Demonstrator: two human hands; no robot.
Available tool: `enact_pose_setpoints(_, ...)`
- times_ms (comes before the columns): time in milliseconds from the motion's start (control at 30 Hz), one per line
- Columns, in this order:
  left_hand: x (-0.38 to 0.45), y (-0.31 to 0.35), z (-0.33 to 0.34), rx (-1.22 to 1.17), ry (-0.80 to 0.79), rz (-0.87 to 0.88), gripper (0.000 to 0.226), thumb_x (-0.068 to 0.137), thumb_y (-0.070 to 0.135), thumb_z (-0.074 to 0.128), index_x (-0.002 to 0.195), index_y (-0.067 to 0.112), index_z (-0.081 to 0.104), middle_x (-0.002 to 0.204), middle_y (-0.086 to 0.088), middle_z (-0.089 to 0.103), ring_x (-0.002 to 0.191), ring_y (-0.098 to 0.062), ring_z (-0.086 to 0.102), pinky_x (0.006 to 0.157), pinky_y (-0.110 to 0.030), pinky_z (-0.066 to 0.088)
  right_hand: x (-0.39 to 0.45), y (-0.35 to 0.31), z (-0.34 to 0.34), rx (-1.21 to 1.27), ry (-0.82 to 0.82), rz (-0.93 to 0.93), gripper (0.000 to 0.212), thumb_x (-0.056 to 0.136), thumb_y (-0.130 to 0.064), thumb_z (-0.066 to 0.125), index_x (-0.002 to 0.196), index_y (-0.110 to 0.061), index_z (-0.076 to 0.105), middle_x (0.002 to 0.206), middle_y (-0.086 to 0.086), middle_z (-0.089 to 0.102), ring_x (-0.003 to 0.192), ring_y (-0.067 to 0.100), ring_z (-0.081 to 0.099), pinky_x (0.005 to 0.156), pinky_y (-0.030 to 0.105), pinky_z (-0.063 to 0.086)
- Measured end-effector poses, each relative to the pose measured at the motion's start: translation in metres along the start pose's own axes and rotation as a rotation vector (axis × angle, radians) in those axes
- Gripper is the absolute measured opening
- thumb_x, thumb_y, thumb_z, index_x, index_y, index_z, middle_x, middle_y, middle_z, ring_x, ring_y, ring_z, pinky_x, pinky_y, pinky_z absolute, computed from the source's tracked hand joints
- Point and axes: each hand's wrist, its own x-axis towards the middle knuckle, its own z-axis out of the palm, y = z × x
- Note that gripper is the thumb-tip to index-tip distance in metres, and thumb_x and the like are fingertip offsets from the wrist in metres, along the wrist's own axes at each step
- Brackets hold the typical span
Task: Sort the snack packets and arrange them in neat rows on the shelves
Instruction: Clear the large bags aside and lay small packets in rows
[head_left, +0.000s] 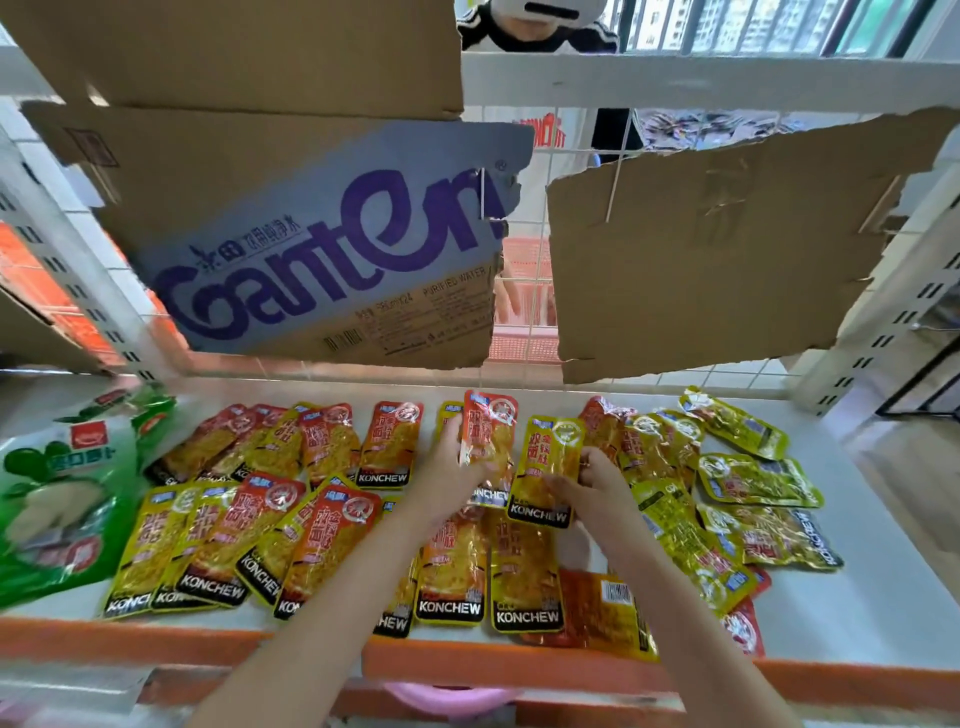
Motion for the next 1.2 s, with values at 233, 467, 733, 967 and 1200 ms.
enact_pose_setpoints(233,0.030,0.015,0.001,0.684,0.081,-0.030,0.079,0.086,0.024,0.061,0.148,0.010,0.014,0.147,-0.017,0.028,0.135,-0.032,0.028,0.108,-0.037,0.029,0.032,-0.032,-0.003,-0.505,-0.007,-0.134,0.026,0.086,-0.010,0.060,0.111,-0.008,0.060,0.106,0.005,0.064,0.102,0.021,0.057,0.077,0.025,0.038)
enact_pose_setpoints(467,-0.002,0.023,0.025,0.905,0.007,0.343,0.037,0.088,0.033,0.054,0.122,0.018,0.050,0.122,-0.005,0.045,0.121,-0.024,0.034,0.105,-0.037,0.026,0.010,-0.019,-0.061,-0.749,0.092,-0.099,0.033,0.088,-0.025,0.059,0.117,-0.011,0.059,0.119,0.007,0.058,0.104,0.020,0.055,0.083,0.028,0.041)
enact_pose_setpoints(733,-0.045,0.012,0.082,1.181,-0.489,0.356,0.067,0.072,0.062,0.063,0.124,0.023,0.047,0.126,0.000,0.042,0.121,-0.019,0.033,0.103,-0.040,0.022,-0.045,0.014,-0.088,-1.043,0.135,0.068,0.078,0.081,-0.058,0.059,0.142,-0.021,0.029,0.146,0.008,0.029,0.136,0.029,0.025,0.107,0.041,0.028)
enact_pose_setpoints(967,-0.035,0.018,0.082,0.855,-0.537,0.215,0.040,0.075,0.045,0.072,0.102,0.018,0.062,0.099,-0.001,0.052,0.099,-0.019,0.051,0.079,-0.031,0.035,-0.054,0.023,-0.104,-0.709,0.200,0.101,0.062,0.075,-0.045,0.073,0.119,-0.010,0.046,0.109,0.004,0.058,0.100,0.023,0.053,0.075,0.033,0.041)
enact_pose_setpoints(1200,-0.036,0.017,0.071,-0.325,-0.369,-0.179,0.006,0.094,0.020,0.050,0.096,0.016,0.055,0.101,-0.008,0.063,0.088,-0.019,0.061,0.083,-0.038,0.047,-0.049,0.021,-0.113,0.024,0.257,0.070,0.023,0.088,-0.023,0.064,0.106,-0.014,0.055,0.100,0.014,0.065,0.085,0.026,0.064,0.074,0.040,0.051)
